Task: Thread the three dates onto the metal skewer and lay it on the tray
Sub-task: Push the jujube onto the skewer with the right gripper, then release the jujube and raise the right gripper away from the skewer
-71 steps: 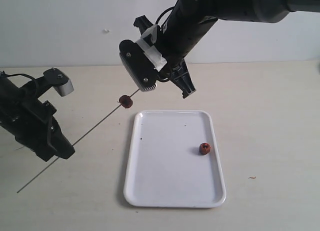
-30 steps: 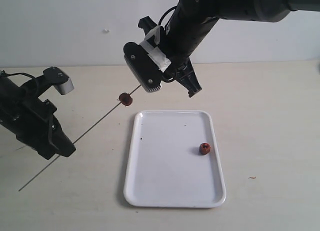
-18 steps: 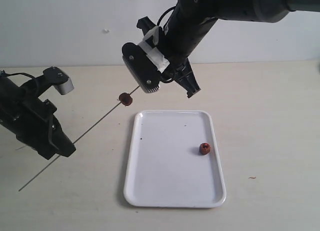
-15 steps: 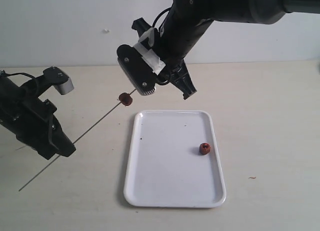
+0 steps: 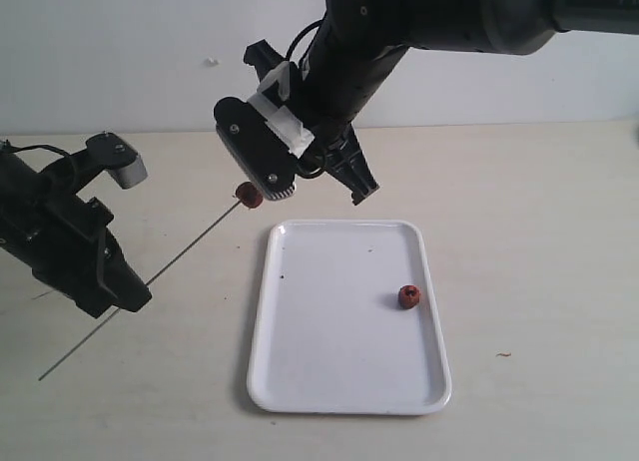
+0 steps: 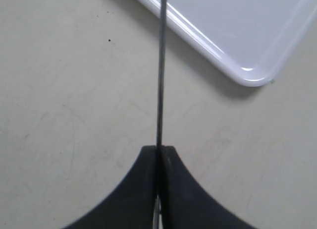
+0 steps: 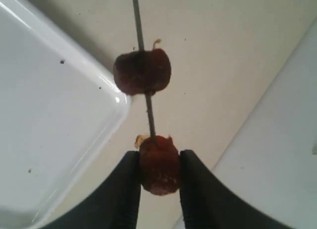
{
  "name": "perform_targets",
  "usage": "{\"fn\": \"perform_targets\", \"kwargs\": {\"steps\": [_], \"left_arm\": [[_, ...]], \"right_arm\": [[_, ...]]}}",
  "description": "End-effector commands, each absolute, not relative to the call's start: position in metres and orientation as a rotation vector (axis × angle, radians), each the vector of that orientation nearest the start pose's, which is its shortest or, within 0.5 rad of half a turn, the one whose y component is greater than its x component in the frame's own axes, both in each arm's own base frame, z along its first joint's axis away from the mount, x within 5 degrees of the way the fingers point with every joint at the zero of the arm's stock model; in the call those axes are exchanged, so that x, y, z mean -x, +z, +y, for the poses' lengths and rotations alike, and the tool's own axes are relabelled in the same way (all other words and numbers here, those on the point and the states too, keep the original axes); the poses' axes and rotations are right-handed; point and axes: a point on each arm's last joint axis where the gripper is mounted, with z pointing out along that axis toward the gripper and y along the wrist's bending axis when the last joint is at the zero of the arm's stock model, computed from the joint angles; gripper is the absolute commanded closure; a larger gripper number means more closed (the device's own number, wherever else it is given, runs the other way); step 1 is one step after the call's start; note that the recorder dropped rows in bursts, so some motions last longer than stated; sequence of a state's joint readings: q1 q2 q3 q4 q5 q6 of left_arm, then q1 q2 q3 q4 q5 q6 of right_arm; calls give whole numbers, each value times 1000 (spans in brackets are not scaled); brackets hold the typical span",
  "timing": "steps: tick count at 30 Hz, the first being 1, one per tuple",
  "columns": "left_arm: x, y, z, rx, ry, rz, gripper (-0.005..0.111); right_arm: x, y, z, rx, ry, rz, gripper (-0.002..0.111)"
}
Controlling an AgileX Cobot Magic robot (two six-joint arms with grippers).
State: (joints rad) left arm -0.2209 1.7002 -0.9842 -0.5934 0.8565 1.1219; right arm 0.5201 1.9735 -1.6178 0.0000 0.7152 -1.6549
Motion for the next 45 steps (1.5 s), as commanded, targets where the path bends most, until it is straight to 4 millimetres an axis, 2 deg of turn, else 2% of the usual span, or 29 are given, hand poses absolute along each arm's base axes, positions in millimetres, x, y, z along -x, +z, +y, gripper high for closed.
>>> {"fn": "perform_targets", "kwargs": {"steps": [1, 9, 19, 27, 32, 39, 43, 45], "left_arm": [[-293, 190, -106, -1280, -534, 2471, 107], [-297, 192, -107, -1239, -530, 2437, 107], [-296, 197, -116, -1284, -632, 2318, 107], [-296, 197, -116, -1286, -631, 2318, 107], [-297, 197, -116, -1283, -624, 2317, 107], [-297, 196, -115, -1280, -619, 2324, 107], [-297, 196, -115, -1280, -619, 2324, 107], [-297, 196, -115, -1278, -621, 2326, 107]], "right_arm": [[-379, 250, 229, 2331, -410, 1196, 80], [-377, 248, 229, 2355, -391, 1208, 84], [-375, 248, 230, 2337, -359, 1232, 83], [-378, 250, 228, 2276, -388, 1314, 55], [-376, 268, 221, 2204, -458, 1372, 47], [-369, 307, 201, 2091, -653, 1437, 46], [-371, 311, 185, 2058, -804, 1558, 46], [-373, 311, 177, 2009, -815, 1644, 46]]}}
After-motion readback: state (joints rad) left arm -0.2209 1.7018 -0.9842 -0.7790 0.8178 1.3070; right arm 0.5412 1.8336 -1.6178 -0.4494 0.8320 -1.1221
